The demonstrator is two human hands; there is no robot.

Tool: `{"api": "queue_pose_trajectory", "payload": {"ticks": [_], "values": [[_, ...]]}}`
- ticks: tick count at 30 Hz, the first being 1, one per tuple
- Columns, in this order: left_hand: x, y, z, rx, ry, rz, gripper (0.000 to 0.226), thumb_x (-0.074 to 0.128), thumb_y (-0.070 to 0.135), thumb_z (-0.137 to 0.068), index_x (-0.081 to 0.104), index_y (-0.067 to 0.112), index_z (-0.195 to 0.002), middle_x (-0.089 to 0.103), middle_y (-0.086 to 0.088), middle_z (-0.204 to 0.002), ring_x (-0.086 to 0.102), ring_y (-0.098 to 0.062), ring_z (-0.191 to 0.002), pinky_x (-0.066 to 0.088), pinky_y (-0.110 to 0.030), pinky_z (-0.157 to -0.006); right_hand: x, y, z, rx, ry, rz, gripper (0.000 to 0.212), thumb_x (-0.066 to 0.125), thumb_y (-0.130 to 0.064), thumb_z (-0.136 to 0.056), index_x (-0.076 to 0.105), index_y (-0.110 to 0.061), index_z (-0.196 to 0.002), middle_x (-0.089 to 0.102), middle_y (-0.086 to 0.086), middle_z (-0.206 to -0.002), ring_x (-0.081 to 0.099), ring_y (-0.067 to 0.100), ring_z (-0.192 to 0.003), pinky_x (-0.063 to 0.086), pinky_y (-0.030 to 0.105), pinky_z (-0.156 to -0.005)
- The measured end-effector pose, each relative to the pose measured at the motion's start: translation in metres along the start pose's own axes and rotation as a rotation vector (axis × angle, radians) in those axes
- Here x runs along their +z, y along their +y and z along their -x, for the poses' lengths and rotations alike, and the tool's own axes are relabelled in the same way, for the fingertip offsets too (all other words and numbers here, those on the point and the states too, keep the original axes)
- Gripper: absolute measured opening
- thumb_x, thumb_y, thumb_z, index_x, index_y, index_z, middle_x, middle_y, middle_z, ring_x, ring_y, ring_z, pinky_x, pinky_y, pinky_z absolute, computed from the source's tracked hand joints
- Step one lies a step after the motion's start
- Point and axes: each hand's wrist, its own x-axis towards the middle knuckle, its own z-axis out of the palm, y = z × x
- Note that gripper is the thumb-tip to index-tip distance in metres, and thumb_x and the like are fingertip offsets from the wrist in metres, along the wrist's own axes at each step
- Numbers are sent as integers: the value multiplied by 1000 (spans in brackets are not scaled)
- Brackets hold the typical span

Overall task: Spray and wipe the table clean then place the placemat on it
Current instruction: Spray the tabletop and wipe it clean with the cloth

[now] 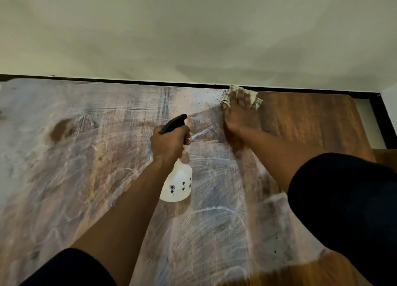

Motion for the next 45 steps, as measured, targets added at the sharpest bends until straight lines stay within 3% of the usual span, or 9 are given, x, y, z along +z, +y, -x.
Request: {"api": "queue_pose_trajectory", "payload": {"ticks": [6, 9, 17, 23, 30, 33, 35, 41, 45], "values": [[-28, 10, -5, 13, 86, 7, 14, 75, 13, -86, 75, 27, -89, 73, -11, -71, 68, -22, -63, 42, -27, -45, 26, -107, -5, -383, -127, 54, 67, 28, -43, -109, 1, -20, -165, -10, 4, -173, -13, 25, -158, -2, 52, -127], [-39, 12, -1, 23, 116, 18, 16, 75, 14, -85, 75, 25, -96, 73, -10, -71, 66, -19, -59, 42, -27, -46, 25, -114, -5, -441, -158, 46, 66, 28, -41, -109, -1, -21, -165, -12, 0, -172, -15, 22, -158, -2, 51, -127], [-42, 6, 0, -6, 122, 49, 41, 76, 17, -83, 70, 14, -124, 75, -7, -74, 66, -14, -56, 42, -23, -42, 5, -16, -5, -78, -30, -53, 65, 21, -45, -110, -2, -20, -165, -13, 0, -172, -13, 21, -158, -2, 50, -127], [-40, 2, 6, -19, 116, 40, 25, 76, 13, -85, 69, 17, -109, 75, -9, -76, 66, -16, -58, 42, -25, -44, -1, 13, -6, 50, 10, -11, 64, 26, -42, -110, 4, -18, -165, -8, 6, -173, -10, 27, -159, -2, 50, -127], [-51, 8, 19, 6, 134, 17, 14, 74, 20, -78, 78, 30, -86, 74, -6, -67, 66, -17, -58, 44, -28, -51, 32, -98, 41, -354, -76, 18, 66, 23, -51, -109, 5, -21, -165, -5, 2, -172, -9, 25, -159, -4, 51, -126], [-54, 11, 26, 2, 155, 12, 30, 72, 29, -67, 79, 28, -96, 75, -8, -67, 69, -21, -63, 44, -31, -54, 49, -128, 57, -492, -120, 19, 67, 31, -44, -109, 7, -19, -166, -3, 2, -173, -8, 22, -159, 1, 50, -128], [-55, 13, 29, 14, 159, 2, 16, 73, 25, -72, 77, 32, -86, 75, -10, -68, 70, -22, -64, 45, -32, -55, 47, -124, 52, -511, -146, 39, 65, 30, -44, -109, 7, -20, -166, -3, 1, -173, -7, 20, -159, 4, 50, -128], [-55, 14, 28, 30, 155, -13, 19, 73, 16, -82, 74, 35, -78, 75, -6, -68, 70, -17, -62, 46, -32, -55, 14, -44, 16, -196, -26, 26, 64, 23, -46, -110, 3, -20, -165, -6, 2, -172, -5, 24, -159, 2, 53, -126], [-56, 13, 22, 20, 150, 3, 19, 73, 15, -83, 75, 28, -97, 75, -6, -73, 67, -13, -56, 45, -27, -48, -3, -2, -8, 31, -25, -32, 65, 26, -43, -110, 4, -18, -165, -8, 3, -173, -9, 24, -159, 8, 54, -127]]}}
